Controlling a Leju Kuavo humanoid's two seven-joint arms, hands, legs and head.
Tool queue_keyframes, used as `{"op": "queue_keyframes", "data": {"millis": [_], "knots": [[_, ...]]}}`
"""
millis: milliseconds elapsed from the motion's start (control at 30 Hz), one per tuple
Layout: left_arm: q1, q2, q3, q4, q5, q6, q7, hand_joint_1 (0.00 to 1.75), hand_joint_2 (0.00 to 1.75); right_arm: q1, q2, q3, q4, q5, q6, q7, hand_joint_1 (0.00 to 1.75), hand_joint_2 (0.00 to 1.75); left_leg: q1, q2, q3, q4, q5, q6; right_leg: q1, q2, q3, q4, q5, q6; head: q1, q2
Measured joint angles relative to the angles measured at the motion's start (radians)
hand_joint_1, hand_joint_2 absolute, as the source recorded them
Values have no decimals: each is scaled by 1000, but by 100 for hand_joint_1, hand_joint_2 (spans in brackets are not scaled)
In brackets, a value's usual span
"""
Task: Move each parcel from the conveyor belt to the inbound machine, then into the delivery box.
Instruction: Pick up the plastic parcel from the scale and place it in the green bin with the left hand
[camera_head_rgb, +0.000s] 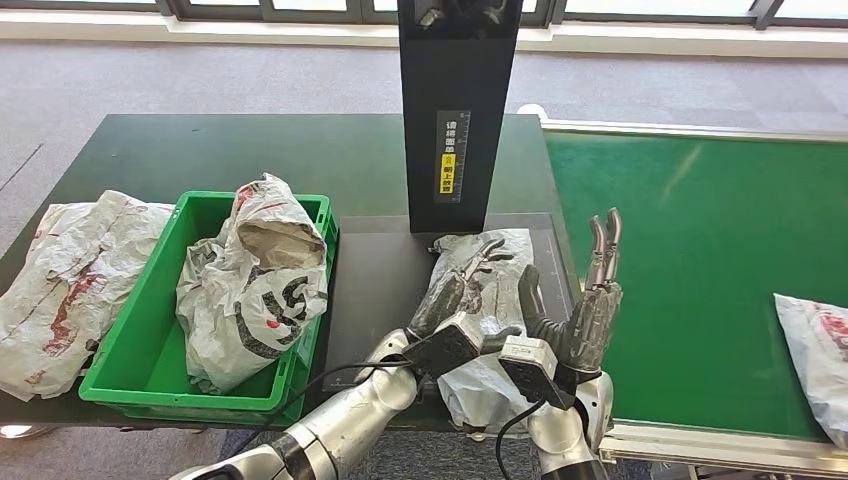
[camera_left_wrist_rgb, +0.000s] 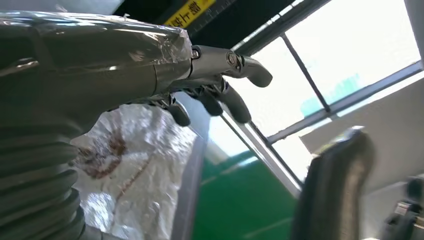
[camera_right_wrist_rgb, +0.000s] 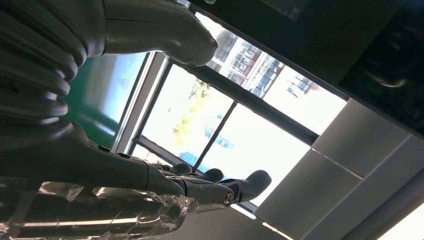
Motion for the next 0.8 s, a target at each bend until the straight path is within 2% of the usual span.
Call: {"op": "queue_keyframes", "data": {"millis": [133,300,433,533,700,800], "knots": [[-27,0,-1,60,-80,80,95,0,175,16,-2,0,-42,3,-55,0,0,175,0,0,0,0,0,0,0,-1,0,0,0,0,0,0],[-45,0,-16,125,-121,95,169,0,175,60,-3,-5,-274,48,-84,-1,0,175,0,0,0,0,0,0,0,0,0,0,0,0,0,0],[-56,0,-48,161,-154,105,232,0,175,76,-3,-24,-384,38,-85,2,0,175,0,0,0,0,0,1,0,0,0,0,0,0,0,0],[-62,0,-73,179,-208,105,288,0,175,84,-3,-33,-423,30,-85,5,0,175,0,0,0,0,0,1,0,0,0,0,0,0,0,0],[-73,0,-159,199,-304,46,443,0,175,85,-3,-45,-431,1,-85,4,0,175,0,0,0,0,0,0,0,0,0,0,0,0,0,0],[-75,0,-204,204,-317,32,475,0,175,86,-3,-49,-431,-1,-85,4,0,175,0,0,0,0,0,0,0,0,0,0,0,0,0,0]]}}
